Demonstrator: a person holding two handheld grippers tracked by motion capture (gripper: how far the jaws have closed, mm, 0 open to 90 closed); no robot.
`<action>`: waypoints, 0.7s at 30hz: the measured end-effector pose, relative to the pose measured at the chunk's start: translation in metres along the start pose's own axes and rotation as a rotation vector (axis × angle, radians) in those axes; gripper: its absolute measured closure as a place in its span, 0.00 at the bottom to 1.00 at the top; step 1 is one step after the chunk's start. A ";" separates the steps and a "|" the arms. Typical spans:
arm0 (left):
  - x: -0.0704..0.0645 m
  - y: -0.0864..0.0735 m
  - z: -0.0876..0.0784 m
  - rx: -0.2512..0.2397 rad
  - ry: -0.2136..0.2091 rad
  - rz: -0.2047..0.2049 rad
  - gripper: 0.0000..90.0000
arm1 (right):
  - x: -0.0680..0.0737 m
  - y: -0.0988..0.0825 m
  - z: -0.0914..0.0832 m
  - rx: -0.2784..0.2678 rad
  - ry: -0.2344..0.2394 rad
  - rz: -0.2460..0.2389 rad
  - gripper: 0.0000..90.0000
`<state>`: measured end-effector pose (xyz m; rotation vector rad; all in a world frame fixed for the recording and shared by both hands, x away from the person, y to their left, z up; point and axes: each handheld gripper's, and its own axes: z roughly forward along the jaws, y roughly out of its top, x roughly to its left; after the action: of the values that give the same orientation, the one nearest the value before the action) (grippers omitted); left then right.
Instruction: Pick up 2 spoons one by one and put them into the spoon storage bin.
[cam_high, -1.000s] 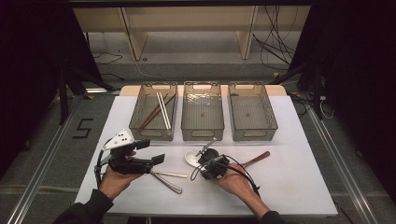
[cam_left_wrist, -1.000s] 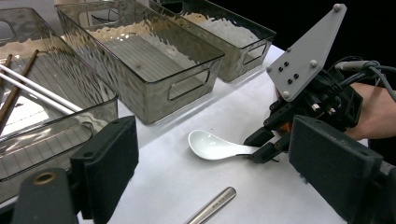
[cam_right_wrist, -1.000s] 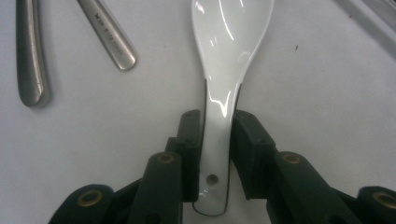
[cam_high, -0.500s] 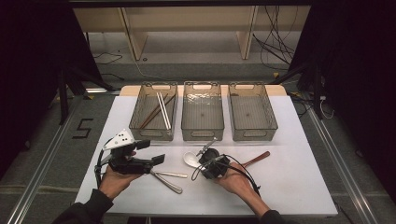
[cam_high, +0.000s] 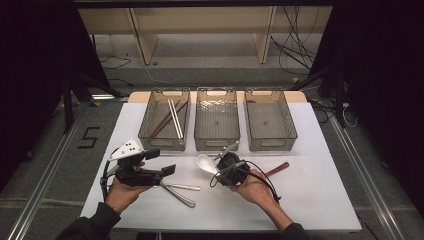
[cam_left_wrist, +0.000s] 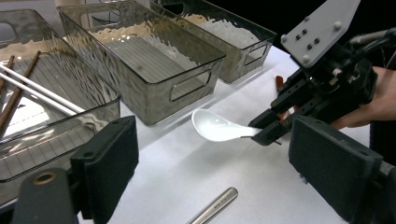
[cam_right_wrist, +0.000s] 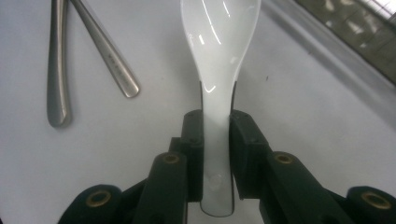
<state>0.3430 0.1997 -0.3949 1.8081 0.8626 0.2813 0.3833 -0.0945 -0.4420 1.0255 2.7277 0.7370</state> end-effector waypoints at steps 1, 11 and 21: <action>0.000 0.000 0.000 -0.001 0.000 0.000 0.17 | -0.001 0.001 -0.002 -0.010 -0.002 0.001 0.86; -0.002 0.000 -0.001 -0.020 -0.009 0.006 0.17 | -0.017 0.024 -0.023 -0.095 -0.019 0.017 0.86; -0.002 0.000 -0.001 -0.018 -0.002 0.009 0.17 | -0.037 0.040 -0.035 -0.142 -0.050 0.069 0.86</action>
<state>0.3414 0.1992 -0.3941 1.7955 0.8475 0.2920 0.4246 -0.1064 -0.3939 1.0944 2.5679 0.8894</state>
